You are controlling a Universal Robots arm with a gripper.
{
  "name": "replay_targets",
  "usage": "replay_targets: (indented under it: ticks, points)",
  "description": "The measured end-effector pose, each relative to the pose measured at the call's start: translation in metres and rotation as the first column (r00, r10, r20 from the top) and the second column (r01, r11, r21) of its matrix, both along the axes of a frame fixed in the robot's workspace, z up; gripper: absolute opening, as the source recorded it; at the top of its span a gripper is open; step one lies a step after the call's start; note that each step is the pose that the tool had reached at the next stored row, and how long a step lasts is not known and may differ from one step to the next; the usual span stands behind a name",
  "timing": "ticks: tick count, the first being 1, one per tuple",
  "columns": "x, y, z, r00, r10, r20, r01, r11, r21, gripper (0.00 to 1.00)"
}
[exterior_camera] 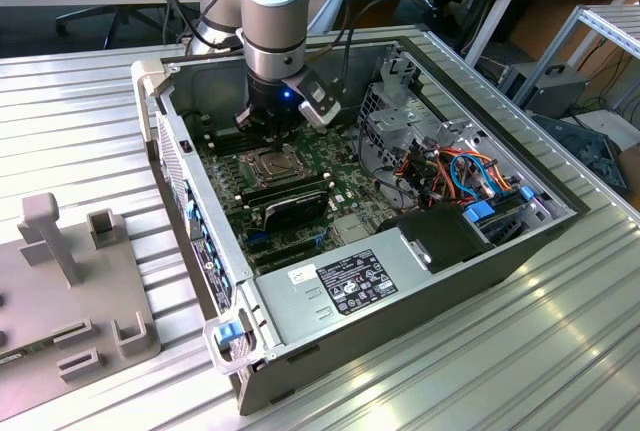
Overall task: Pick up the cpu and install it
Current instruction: 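Install the first cpu locking lever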
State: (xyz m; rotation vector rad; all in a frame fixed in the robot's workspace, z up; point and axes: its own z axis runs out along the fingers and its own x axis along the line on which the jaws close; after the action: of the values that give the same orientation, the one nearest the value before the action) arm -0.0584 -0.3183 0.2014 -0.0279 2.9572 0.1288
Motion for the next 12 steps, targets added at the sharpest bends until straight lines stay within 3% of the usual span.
replay_targets:
  ticks: [7,9,10,12]
  points:
    - [0.0001,0.002,0.0,1.0,0.0,-0.0001,0.0,0.9999,-0.011,0.11]
    - [0.0002,0.0025,-0.0001,1.0,0.0,0.0001,0.0,0.9997,-0.0224,0.11]
    - [0.0002,0.0029,-0.0003,1.0,0.0,0.0001,0.0,0.9994,-0.0355,0.11]
    - [0.0001,0.0033,-0.0002,1.0,0.0,-0.0002,0.0,0.9989,-0.0468,0.11]
